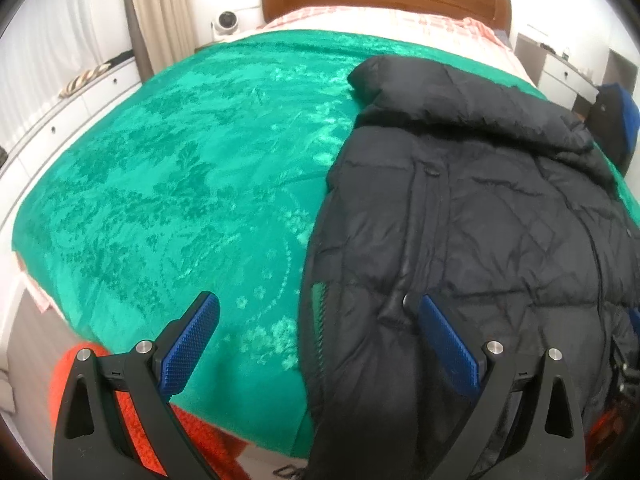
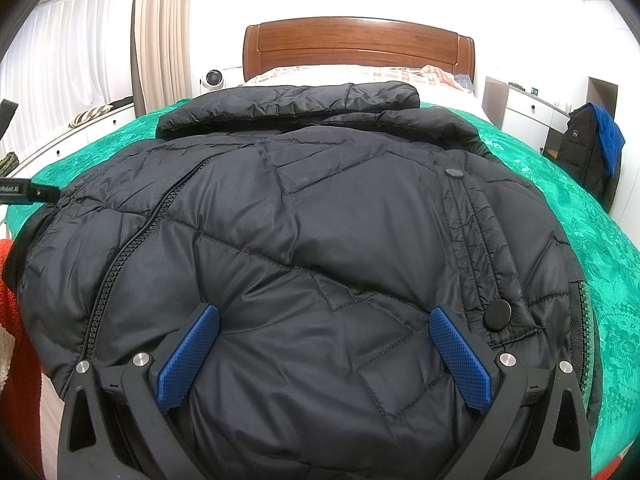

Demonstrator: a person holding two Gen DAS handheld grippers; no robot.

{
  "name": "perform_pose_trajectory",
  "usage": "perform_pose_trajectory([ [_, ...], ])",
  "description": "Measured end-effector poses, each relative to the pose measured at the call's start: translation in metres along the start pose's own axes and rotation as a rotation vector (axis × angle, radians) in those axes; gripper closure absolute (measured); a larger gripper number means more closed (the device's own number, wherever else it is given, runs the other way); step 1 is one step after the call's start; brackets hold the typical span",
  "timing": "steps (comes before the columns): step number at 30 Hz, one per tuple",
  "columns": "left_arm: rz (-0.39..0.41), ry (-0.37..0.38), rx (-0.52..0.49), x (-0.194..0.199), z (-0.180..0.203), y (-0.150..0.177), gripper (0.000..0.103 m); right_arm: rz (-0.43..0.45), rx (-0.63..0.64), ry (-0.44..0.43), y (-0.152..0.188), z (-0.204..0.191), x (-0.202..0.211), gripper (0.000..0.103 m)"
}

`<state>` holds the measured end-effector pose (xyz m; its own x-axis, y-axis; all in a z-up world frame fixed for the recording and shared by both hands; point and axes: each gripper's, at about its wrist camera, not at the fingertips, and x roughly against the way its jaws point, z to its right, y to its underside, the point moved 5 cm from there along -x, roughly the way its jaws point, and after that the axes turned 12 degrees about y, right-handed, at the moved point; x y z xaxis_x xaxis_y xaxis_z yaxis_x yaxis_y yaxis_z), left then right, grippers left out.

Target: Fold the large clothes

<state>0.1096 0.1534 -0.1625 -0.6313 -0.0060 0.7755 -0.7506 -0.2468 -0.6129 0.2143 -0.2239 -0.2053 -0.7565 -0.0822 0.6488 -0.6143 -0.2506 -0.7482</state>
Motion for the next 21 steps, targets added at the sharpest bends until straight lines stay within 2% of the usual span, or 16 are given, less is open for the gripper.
perform_pose_trajectory([
  [9, -0.036, 0.08, 0.032, 0.0037, -0.0058, 0.0093, 0.003, 0.001, 0.0, 0.0, 0.0001, 0.0001, 0.0, 0.0],
  [21, -0.041, 0.08, 0.039, 0.0026, -0.0063, 0.0104, 0.003, 0.001, 0.001, 0.0, 0.0006, 0.0003, 0.0, 0.0],
])
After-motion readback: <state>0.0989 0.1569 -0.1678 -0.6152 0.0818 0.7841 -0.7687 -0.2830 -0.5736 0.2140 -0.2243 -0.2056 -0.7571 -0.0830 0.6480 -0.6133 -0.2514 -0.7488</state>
